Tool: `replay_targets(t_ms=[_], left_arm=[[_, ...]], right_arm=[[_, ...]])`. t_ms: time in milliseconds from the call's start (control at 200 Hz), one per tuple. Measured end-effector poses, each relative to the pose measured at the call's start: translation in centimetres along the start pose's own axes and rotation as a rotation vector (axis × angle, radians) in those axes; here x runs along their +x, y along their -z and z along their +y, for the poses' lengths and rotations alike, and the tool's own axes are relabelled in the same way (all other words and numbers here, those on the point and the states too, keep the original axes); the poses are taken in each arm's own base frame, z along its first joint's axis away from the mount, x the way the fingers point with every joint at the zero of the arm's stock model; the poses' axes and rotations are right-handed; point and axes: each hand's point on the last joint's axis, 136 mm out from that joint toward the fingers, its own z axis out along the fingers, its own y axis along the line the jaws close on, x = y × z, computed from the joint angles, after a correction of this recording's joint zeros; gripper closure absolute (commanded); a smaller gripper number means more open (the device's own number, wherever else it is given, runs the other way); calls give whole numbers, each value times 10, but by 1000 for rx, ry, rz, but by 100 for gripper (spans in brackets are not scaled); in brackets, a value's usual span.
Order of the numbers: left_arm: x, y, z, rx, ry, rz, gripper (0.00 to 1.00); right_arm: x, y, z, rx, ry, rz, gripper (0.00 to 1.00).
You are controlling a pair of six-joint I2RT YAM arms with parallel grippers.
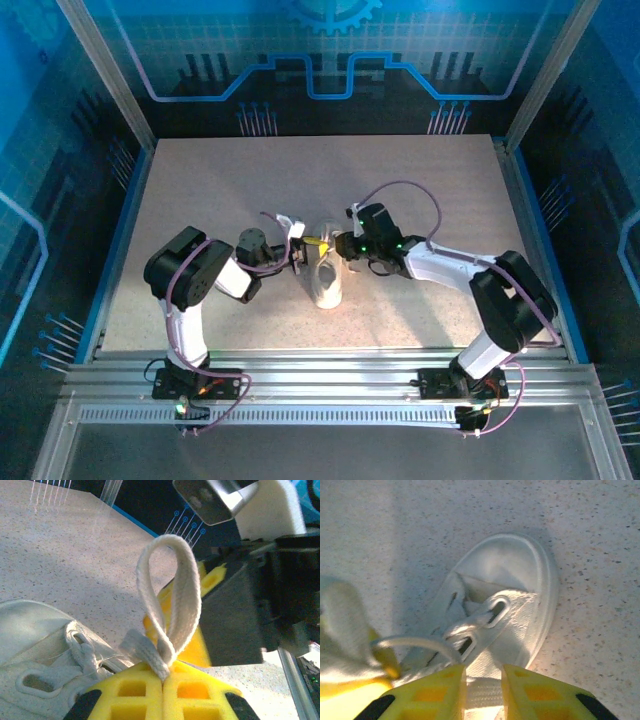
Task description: Tie the shoes
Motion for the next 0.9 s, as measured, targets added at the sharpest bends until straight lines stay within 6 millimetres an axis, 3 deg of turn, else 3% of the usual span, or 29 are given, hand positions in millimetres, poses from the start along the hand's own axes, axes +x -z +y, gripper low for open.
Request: replay_targets(t_ms=[200,355,465,565,761,901], left_arm=[[0,0,-1,5,-1,2,100],[-1,0,-2,19,-6,6,100],[-3,-1,-4,32,-22,4,100],[-4,-2,-5,45,-42,5,100],[-4,-2,-7,54,-65,9,100],[-4,-2,-7,55,-68,9,100]], right_arm=[[0,27,14,-121,0,-24,60],[-20,45,4,-226,1,-52,50],[-21,42,-1,-299,16,-21,44],[-14,27,5,-385,48,39,35],[-5,5,17,-524,103,114,37],[-1,5,23,-575,143,120,52]])
